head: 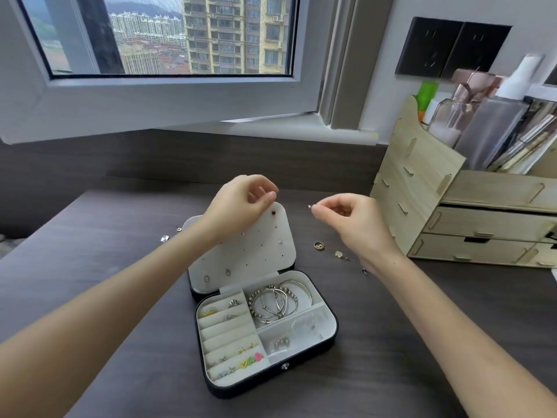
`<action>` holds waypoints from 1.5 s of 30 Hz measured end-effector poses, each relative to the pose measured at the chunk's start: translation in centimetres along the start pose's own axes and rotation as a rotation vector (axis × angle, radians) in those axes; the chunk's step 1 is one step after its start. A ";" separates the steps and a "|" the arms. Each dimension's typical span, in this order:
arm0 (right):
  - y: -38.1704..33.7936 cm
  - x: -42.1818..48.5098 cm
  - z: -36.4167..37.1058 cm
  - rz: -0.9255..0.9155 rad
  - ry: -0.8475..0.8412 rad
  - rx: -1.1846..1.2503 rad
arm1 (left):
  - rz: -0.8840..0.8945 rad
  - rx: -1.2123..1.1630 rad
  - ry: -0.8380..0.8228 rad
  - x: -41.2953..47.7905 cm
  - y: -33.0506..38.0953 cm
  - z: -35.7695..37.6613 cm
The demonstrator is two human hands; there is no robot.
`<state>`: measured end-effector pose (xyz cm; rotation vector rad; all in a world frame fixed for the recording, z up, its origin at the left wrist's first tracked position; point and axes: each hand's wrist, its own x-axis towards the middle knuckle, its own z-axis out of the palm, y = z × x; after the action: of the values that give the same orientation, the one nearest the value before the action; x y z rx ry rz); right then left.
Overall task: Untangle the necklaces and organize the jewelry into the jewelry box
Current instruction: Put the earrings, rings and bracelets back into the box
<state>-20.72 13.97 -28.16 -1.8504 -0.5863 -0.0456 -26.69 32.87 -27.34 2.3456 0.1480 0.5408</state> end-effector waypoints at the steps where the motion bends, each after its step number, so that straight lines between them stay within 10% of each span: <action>1: -0.6 0.0 0.7 0.020 -0.021 0.049 | 0.039 -0.065 -0.025 -0.3 0.0 -0.4; 45: -4.1 -0.5 3.8 0.284 -0.346 0.350 | 0.269 0.021 0.201 -2.1 0.4 -0.1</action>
<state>-23.78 18.19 -26.04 -1.5884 -0.5217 0.5430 -28.71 32.12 -27.70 2.3423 -0.0716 0.9106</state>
